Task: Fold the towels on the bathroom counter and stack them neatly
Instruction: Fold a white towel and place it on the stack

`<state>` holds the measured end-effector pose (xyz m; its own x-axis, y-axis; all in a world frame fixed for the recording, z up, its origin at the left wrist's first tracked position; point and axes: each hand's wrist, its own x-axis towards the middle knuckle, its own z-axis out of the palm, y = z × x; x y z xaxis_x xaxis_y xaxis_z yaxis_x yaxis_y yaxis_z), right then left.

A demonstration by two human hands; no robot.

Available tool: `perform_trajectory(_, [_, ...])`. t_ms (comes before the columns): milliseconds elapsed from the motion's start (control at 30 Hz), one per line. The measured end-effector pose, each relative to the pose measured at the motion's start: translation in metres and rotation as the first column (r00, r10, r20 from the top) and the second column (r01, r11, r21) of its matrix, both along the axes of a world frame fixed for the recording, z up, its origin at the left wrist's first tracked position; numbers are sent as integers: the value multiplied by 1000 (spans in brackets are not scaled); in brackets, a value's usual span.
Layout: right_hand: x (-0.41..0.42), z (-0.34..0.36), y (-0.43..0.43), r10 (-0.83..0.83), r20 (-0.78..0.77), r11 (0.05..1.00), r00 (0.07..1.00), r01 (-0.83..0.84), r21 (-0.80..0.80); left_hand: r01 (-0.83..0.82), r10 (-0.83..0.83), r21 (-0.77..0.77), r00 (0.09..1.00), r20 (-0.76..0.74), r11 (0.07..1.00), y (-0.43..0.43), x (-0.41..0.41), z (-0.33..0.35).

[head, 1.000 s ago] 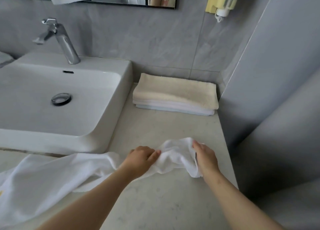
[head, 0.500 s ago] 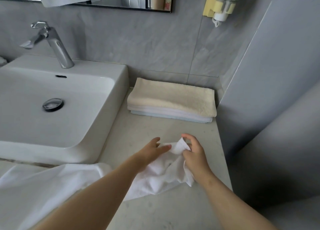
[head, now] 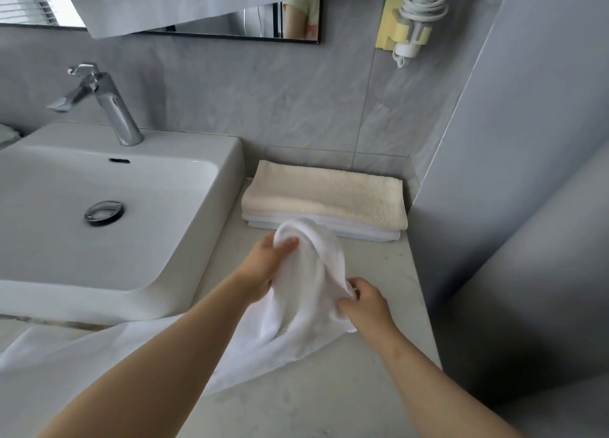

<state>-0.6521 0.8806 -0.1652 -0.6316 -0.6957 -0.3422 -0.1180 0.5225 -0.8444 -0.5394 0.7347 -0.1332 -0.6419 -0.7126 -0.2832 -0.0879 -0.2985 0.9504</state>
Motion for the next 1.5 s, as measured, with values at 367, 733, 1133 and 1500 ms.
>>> perform_trajectory(367, [-14,38,-9,-280,-103,920,954,236,-312,-213,206,-73,974,-91,974,-18,3,41])
perform_trajectory(733, [-31,106,-26,-428,-231,751,874,202,-629,55,-51,93,998,-44,994,-15,1,89])
perform_trajectory(1133, [-41,199,-47,107,-574,975,812,-199,-99,-435,394,-157,888,-239,886,-46,-8,166])
perform_trajectory(1500, [-55,190,-46,-302,-598,953,742,236,-189,-385,547,-674,836,34,630,-60,12,186])
